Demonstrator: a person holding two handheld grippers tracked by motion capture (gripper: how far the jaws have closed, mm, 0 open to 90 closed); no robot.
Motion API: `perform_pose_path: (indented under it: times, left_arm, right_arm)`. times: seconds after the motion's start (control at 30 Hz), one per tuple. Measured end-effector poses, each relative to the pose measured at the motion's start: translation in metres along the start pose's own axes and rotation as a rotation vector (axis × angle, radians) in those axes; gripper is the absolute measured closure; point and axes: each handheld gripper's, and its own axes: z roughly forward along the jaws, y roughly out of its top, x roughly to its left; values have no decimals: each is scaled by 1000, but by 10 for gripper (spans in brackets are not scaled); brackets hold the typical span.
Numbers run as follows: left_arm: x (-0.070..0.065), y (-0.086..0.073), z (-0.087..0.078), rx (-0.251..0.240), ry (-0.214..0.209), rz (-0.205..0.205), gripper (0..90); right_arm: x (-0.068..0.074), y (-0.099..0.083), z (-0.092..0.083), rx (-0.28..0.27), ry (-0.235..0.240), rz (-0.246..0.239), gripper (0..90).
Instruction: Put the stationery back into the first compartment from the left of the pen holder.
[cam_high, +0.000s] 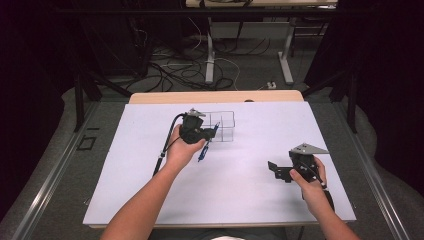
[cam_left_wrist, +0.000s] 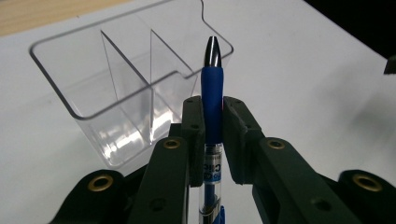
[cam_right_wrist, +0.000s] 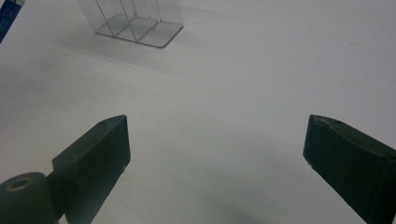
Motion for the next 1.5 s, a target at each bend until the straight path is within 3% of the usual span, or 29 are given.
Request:
perform_pose_path:
  times: [0.07, 0.1, 0.53, 0.9, 1.27, 1.5]
  left_arm:
    - [-1, 2, -3, -26, 12, -9, 796]
    - [1, 4, -5, -40, 21, 16, 796]
    - [-1, 25, -28, -223, 86, 30, 796]
    - [4, 41, -38, -357, 134, 19, 797]
    - [4, 59, -41, -412, 167, 39, 797]
    - [7, 66, -37, -428, 177, 22, 797]
  right_arm:
    - [0, 0, 0, -1, 0, 2, 71]
    - [0, 0, 0, 0, 3, 1, 71]
    - [-1, 0, -1, 1, 4, -3, 72]
    - [-1, 0, -1, 2, 0, -8, 74]
    - [-1, 0, -2, -1, 1, 1, 73]
    - [-1, 0, -2, -6, 1, -2, 73]
